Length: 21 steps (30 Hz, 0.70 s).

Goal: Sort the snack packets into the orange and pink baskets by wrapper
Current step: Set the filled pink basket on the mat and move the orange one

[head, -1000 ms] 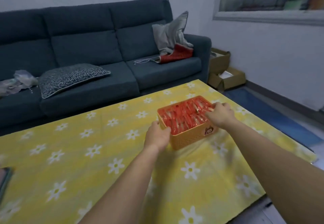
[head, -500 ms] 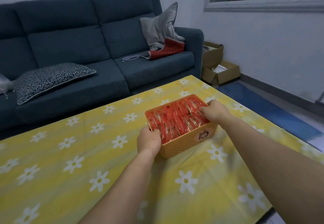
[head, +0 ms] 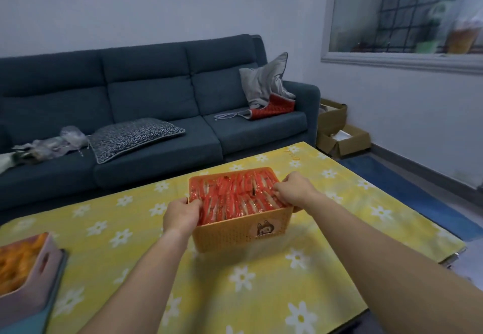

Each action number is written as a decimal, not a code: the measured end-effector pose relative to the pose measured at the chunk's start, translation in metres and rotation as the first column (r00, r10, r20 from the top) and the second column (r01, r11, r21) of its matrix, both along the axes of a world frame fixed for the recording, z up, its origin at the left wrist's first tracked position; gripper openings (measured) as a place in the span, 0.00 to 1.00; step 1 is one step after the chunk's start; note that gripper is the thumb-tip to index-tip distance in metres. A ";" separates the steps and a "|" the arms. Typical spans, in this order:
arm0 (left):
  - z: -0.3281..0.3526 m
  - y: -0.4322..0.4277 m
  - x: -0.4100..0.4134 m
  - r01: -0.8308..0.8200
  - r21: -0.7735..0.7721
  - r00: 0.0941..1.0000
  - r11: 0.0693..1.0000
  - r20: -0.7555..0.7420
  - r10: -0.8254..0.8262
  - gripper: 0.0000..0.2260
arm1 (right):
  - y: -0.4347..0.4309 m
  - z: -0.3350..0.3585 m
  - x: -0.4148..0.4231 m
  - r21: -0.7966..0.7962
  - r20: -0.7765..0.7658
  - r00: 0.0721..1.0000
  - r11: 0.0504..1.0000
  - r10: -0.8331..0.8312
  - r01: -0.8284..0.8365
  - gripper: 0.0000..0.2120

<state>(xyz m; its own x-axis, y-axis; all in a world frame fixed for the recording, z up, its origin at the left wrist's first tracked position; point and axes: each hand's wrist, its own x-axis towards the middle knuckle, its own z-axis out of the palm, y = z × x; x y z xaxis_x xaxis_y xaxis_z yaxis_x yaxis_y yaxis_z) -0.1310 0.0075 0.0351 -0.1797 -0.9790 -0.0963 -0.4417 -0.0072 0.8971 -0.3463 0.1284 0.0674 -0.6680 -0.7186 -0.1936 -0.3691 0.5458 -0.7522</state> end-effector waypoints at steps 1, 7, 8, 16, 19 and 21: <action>0.007 0.000 0.023 -0.016 0.000 1.000 1.000 -0.001 0.016 0.12 | -0.002 0.006 0.020 -0.012 0.011 0.999 0.999 0.032 -0.032 0.13; 0.027 0.001 0.162 -0.131 0.016 0.991 0.991 0.025 0.130 0.11 | -0.023 0.017 0.131 -0.036 0.094 0.969 0.973 0.230 -0.228 0.13; 0.028 0.002 0.200 -0.170 0.021 0.985 0.985 0.032 0.169 0.11 | -0.032 0.016 0.160 -0.026 0.111 0.954 0.960 0.279 -0.278 0.12; 0.010 0.005 0.406 -0.416 0.046 0.905 0.908 0.122 0.408 0.12 | -0.089 -0.017 0.333 0.016 0.250 0.816 0.840 0.522 -0.543 0.16; -0.001 0.002 0.461 -0.488 0.029 0.866 0.872 0.140 0.480 0.12 | -0.106 -0.034 0.388 0.021 0.280 0.785 0.814 0.553 -0.581 0.14; -0.009 -0.002 0.489 -0.524 0.043 0.845 0.851 0.150 0.513 0.13 | -0.117 -0.045 0.417 0.019 0.291 0.769 0.801 0.569 -0.599 0.10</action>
<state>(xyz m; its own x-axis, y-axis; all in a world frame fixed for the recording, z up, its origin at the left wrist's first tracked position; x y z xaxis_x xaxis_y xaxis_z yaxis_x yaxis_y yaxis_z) 0.3578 0.0058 0.0262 0.3710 -0.9140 -0.1643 -0.4639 -0.3357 0.8198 0.0711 0.0114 0.0221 -0.0406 -0.9187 -0.3929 -0.4441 0.3689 -0.8165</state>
